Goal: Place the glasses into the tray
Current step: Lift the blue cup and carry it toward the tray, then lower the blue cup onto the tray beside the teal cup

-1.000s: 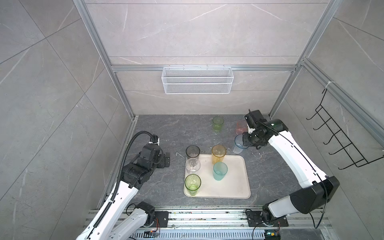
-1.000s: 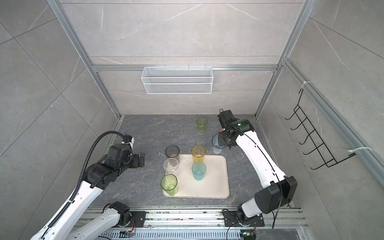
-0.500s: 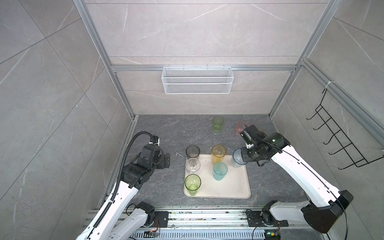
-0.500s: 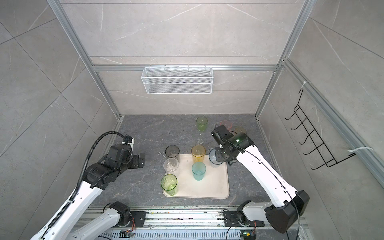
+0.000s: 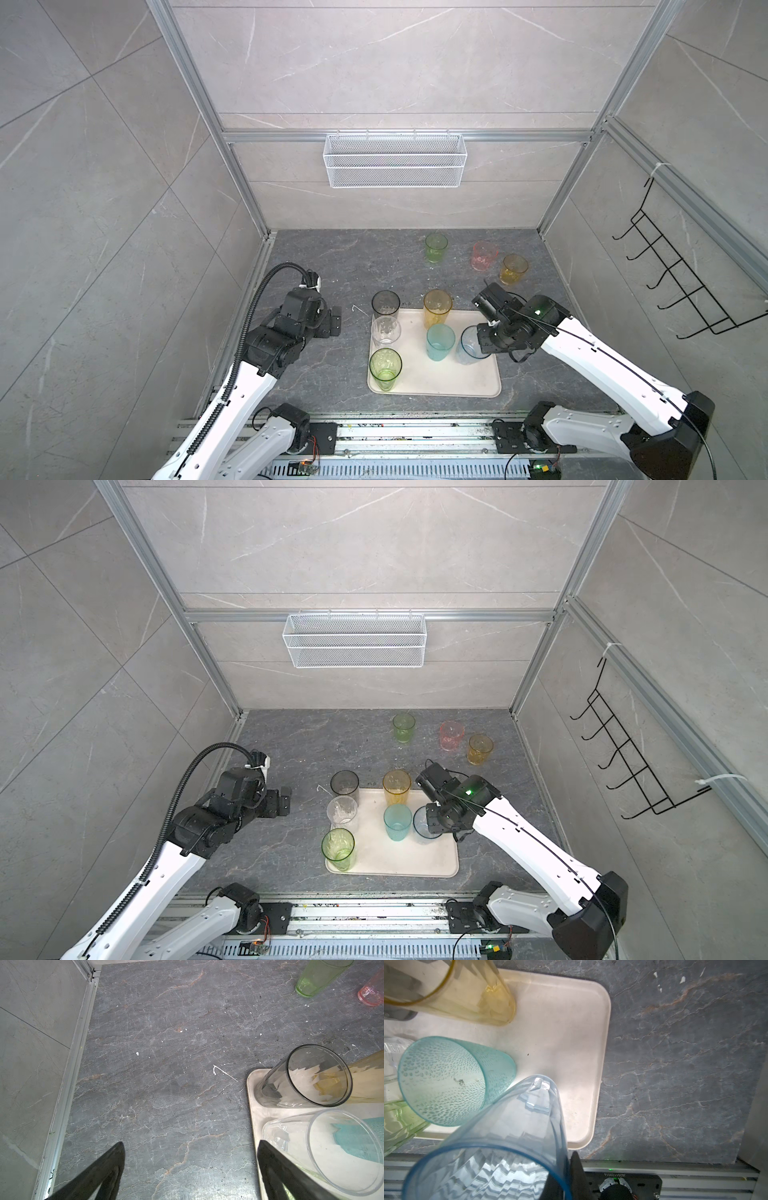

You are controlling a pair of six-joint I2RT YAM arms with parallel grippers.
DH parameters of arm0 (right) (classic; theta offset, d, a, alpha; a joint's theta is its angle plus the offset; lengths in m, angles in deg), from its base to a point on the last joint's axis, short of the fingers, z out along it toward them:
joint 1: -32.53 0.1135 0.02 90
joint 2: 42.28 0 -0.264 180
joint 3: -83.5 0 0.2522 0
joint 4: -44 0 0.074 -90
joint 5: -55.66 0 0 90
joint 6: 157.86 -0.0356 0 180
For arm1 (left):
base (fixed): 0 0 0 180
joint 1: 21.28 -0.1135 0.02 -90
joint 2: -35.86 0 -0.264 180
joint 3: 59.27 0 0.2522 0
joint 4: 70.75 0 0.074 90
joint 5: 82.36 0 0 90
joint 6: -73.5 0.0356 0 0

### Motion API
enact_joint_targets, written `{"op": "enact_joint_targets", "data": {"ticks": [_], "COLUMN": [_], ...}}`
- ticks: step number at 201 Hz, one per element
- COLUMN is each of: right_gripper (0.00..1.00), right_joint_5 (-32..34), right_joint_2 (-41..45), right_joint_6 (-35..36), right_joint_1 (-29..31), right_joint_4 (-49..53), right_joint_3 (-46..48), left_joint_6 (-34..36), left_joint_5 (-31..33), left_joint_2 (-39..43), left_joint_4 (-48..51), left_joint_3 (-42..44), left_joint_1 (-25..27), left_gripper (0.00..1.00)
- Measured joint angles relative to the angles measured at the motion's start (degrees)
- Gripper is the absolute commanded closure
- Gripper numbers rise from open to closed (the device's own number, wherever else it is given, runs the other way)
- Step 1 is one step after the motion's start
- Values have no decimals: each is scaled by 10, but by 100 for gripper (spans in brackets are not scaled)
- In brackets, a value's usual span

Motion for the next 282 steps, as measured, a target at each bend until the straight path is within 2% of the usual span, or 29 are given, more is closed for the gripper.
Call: {"op": "enact_joint_targets", "data": {"ticks": [101, 141, 199, 252, 282], "right_gripper": [100, 100, 100, 100, 76], "right_joint_5": [18, 44, 69, 76, 75], "right_joint_2": [8, -23, -77, -83, -106], "right_joint_6": [-106, -144, -163, -174, -171], "right_joint_1": [162, 225, 265, 272, 273], "right_joint_4": [-42, -56, -70, -71, -66], "right_joint_3": [68, 67, 30, 26, 9], "left_joint_6": [0, -1, -1, -1, -1], "left_joint_5": [-1, -9, -13, -13, -13], "left_joint_2": [-4, -4, -4, 0, 0], "left_joint_4": [0, 0, 0, 0, 0], "left_joint_3": [0, 0, 0, 0, 0], "left_joint_1": [0, 0, 0, 0, 0], "left_gripper": [1, 1, 1, 1, 1]}}
